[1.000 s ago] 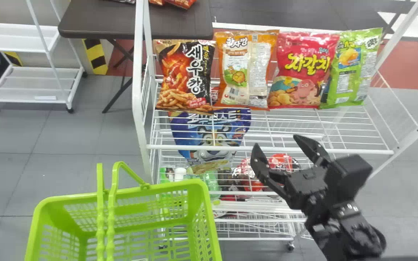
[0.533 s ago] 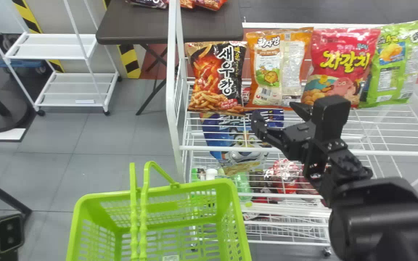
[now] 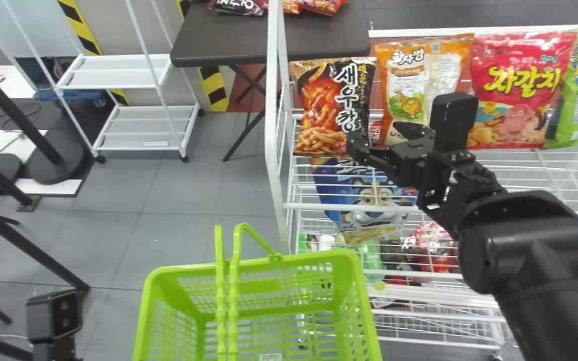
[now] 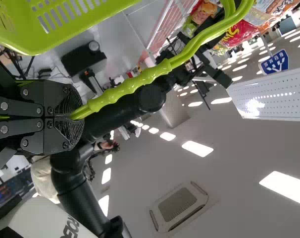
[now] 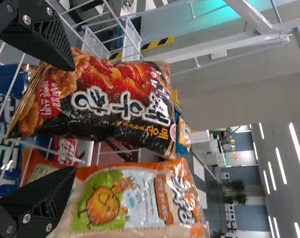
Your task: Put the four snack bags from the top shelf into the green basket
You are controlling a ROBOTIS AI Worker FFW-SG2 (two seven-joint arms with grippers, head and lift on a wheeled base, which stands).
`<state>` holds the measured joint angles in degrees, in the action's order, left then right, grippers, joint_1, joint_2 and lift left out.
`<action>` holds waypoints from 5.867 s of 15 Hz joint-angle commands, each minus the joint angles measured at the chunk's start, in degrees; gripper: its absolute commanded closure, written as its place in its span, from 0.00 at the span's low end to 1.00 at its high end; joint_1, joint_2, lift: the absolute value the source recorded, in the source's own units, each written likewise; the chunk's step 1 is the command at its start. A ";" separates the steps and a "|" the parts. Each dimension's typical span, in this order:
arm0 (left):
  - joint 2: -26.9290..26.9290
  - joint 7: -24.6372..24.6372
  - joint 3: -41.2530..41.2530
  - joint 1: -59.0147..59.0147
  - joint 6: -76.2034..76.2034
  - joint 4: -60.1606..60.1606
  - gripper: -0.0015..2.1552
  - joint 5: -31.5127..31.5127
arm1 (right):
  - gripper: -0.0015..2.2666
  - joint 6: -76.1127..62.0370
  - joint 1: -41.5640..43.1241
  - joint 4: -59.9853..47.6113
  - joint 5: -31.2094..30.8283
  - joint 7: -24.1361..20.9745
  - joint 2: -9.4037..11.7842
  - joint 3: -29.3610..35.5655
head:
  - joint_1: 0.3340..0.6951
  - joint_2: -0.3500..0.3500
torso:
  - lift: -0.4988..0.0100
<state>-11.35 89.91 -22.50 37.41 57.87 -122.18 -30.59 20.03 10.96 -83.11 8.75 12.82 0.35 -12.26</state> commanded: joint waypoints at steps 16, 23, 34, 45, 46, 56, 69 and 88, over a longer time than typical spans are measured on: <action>-1.22 0.66 -2.55 -0.76 -1.13 2.91 1.00 -2.98 | 0.99 -3.36 3.10 3.30 1.09 -4.21 -0.40 -6.81 | 1.00 0.82 | 0.97; -2.10 0.66 -2.46 -4.80 -0.95 4.23 1.00 -2.63 | 0.99 11.93 -21.60 -33.44 -0.93 -4.83 -0.40 5.32 | 1.00 0.77 | 0.97; -2.10 0.66 1.58 -9.29 -0.60 6.52 1.00 -0.43 | 0.99 41.81 -44.71 -63.41 7.51 0.01 1.76 0.13 | 1.00 0.83 | 0.97; -1.57 0.66 3.95 -11.84 0.28 7.57 1.00 0.80 | 0.99 48.32 -39.09 -63.85 8.65 -1.22 3.60 -8.04 | 1.00 1.00 | 0.97; -1.57 0.66 3.78 -11.92 0.63 7.48 1.00 0.27 | 0.99 50.78 -37.95 -63.41 8.39 -1.57 3.60 -7.95 | 1.00 1.00 | 0.97; -1.83 0.66 4.31 -12.10 2.21 6.87 1.00 -0.52 | 0.99 42.87 -18.61 -34.23 16.65 -3.59 2.55 -21.14 | 1.00 1.00 | 0.97; -3.24 0.66 4.39 -12.36 2.21 7.57 1.00 -2.10 | 0.02 56.75 -35.84 -63.58 27.99 1.15 6.24 19.38 | 1.00 1.00 | 0.97; -4.91 0.66 3.16 -11.04 -0.25 12.05 1.00 -4.39 | 0.99 1.56 3.89 4.09 -2.07 -11.42 3.87 4.53 | 1.00 0.49 | 0.97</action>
<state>-16.26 89.91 -19.29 26.52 57.81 -110.53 -34.96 19.02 14.88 -79.04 6.79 1.84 4.39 -7.63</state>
